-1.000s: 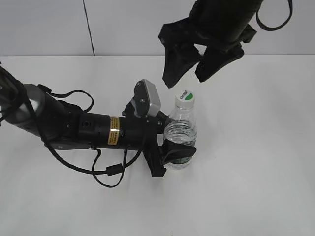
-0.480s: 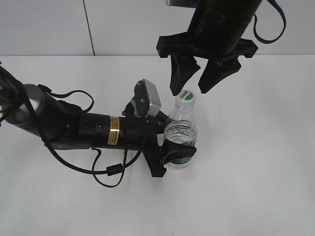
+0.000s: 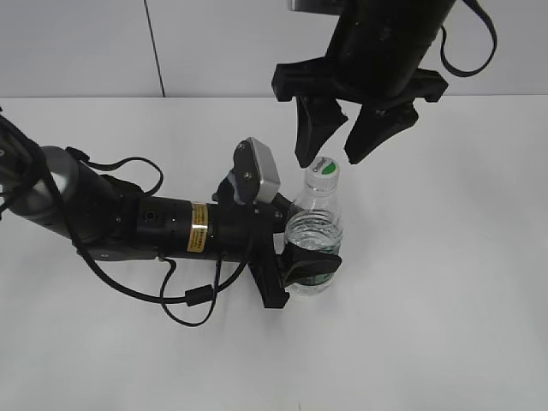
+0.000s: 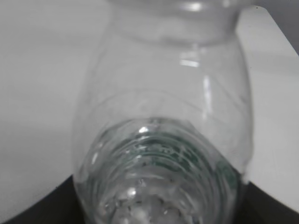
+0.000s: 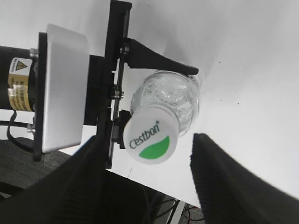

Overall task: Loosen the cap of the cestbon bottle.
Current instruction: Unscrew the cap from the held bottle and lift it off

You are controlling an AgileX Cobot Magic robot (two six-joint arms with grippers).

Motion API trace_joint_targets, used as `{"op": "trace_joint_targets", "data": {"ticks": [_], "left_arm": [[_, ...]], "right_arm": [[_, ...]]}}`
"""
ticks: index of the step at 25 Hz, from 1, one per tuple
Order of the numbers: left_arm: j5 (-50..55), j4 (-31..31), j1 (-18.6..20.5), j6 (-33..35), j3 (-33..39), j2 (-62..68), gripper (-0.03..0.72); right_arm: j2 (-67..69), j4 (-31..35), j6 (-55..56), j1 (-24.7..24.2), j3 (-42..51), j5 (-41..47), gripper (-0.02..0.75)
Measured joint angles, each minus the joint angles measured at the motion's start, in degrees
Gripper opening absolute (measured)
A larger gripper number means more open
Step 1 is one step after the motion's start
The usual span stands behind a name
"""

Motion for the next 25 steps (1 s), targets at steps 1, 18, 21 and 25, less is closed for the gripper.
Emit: {"op": "trace_joint_targets", "data": {"ticks": [1, 18, 21, 25], "left_arm": [[0.0, 0.0, 0.0, 0.0, 0.0, 0.0, 0.406], [0.0, 0.0, 0.0, 0.0, 0.0, 0.0, 0.406], [0.0, -0.1, 0.0, 0.0, 0.0, 0.0, 0.406], [0.0, -0.1, 0.0, 0.0, 0.0, 0.0, 0.406]], "right_arm": [[0.4, 0.0, 0.0, 0.0, 0.0, 0.0, 0.450], [2.9, 0.1, 0.1, 0.0, 0.0, 0.0, 0.346], [2.9, 0.1, 0.1, 0.0, 0.0, 0.0, 0.342], [2.9, 0.1, 0.1, 0.0, 0.0, 0.0, 0.342]]}}
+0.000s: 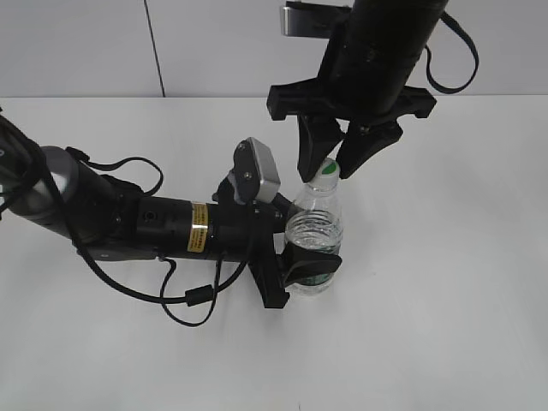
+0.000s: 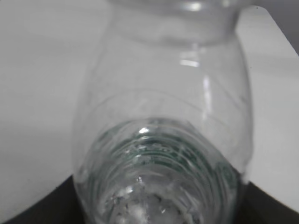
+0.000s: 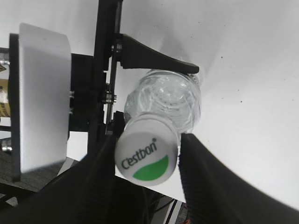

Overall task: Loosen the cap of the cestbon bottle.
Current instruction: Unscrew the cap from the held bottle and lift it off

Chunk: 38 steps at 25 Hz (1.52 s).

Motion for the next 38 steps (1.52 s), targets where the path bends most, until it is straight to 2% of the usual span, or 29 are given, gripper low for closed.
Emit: {"op": "trace_joint_targets", "data": {"ticks": [6, 10, 16, 19, 22, 26, 28, 33, 38], "left_arm": [[0.0, 0.0, 0.0, 0.0, 0.0, 0.0, 0.406], [0.0, 0.0, 0.0, 0.0, 0.0, 0.0, 0.406], [0.0, 0.0, 0.0, 0.0, 0.0, 0.0, 0.406], [0.0, 0.0, 0.0, 0.0, 0.0, 0.0, 0.406], [0.0, 0.0, 0.0, 0.0, 0.0, 0.0, 0.406], [0.1, -0.1, 0.0, 0.0, 0.0, 0.0, 0.406], [0.1, -0.1, 0.0, 0.0, 0.0, 0.0, 0.406], [0.1, -0.3, 0.0, -0.2, 0.0, 0.0, 0.406], [0.1, -0.3, 0.0, -0.2, 0.0, 0.0, 0.406]], "right_arm": [[0.0, 0.1, 0.0, 0.0, 0.0, 0.0, 0.339], [0.0, 0.2, -0.9, 0.0, 0.0, 0.0, 0.300], [0.0, 0.2, -7.9, 0.0, 0.0, 0.0, 0.300], [0.0, 0.2, -21.3, 0.0, 0.0, 0.0, 0.300], [0.0, 0.0, -43.8, 0.0, 0.0, -0.1, 0.300], [-0.1, -0.8, -79.3, 0.0, -0.1, -0.1, 0.300], [-0.2, -1.4, -91.4, 0.0, -0.1, -0.1, 0.298], [-0.3, -1.8, -104.5, 0.0, -0.1, -0.1, 0.295], [-0.3, -1.8, -109.8, 0.0, -0.1, -0.1, 0.295]]}}
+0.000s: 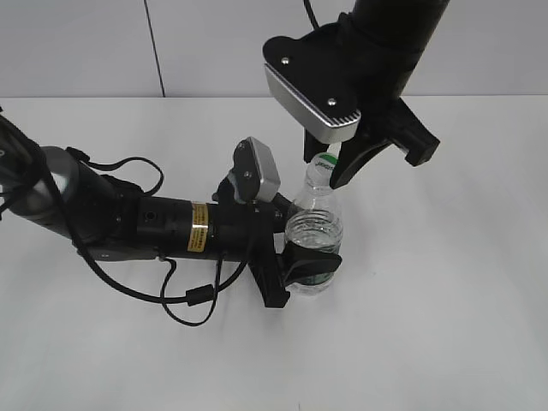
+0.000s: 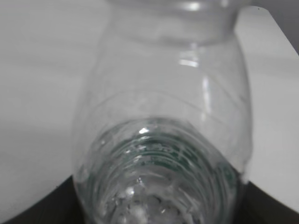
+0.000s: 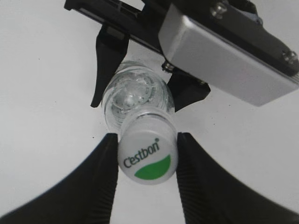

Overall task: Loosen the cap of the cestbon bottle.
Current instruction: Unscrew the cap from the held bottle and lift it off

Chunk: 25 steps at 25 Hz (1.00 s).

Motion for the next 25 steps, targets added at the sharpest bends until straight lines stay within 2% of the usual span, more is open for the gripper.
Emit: {"op": "trace_joint_targets", "data": {"ticks": [8, 15, 20, 25], "left_arm": [[0.0, 0.0, 0.0, 0.0, 0.0, 0.0, 0.406], [0.0, 0.0, 0.0, 0.0, 0.0, 0.0, 0.406], [0.0, 0.0, 0.0, 0.0, 0.0, 0.0, 0.406], [-0.2, -0.2, 0.3, 0.0, 0.0, 0.0, 0.406]], "right_arm": [[-2.4, -0.6, -0.3, 0.0, 0.0, 0.0, 0.293], [-6.9, -0.3, 6.4, 0.0, 0.0, 0.0, 0.293], [-7.5, 1.3, 20.2, 0.0, 0.0, 0.0, 0.293], [-7.7, 2.1, 46.9, 0.0, 0.0, 0.0, 0.293]]}}
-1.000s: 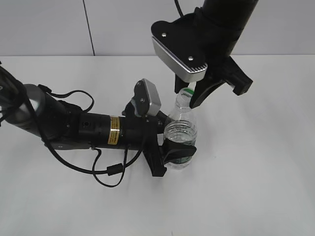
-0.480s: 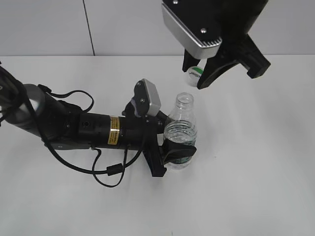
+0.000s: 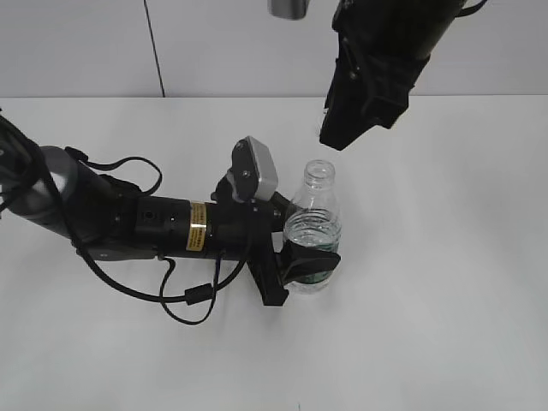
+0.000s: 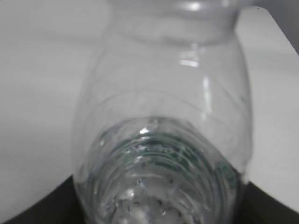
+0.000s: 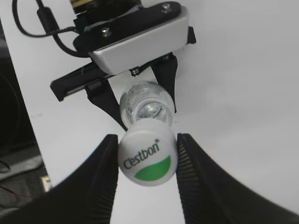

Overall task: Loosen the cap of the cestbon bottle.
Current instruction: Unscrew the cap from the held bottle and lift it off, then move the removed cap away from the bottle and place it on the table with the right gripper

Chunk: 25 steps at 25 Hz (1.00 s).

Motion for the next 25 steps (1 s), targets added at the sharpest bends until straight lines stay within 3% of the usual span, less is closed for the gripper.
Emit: {"op": "trace_joint_targets", "data": {"ticks": [7, 14, 25], "left_arm": [[-0.5, -1.1, 4.3, 0.2, 0.0, 0.1, 0.406], [-0.5, -1.1, 7.1, 0.4, 0.0, 0.0, 0.406], [-0.6, -1.2, 7.4, 1.2, 0.0, 0.0, 0.406]], "right_arm": [[-0.4, -0.5, 28.2, 0.0, 0.0, 0.0, 0.293], [-0.4, -3.5, 38.3, -1.3, 0.0, 0.1, 0.293], [0.3, -3.5, 43.8, -17.6, 0.0, 0.1, 0.293]]}}
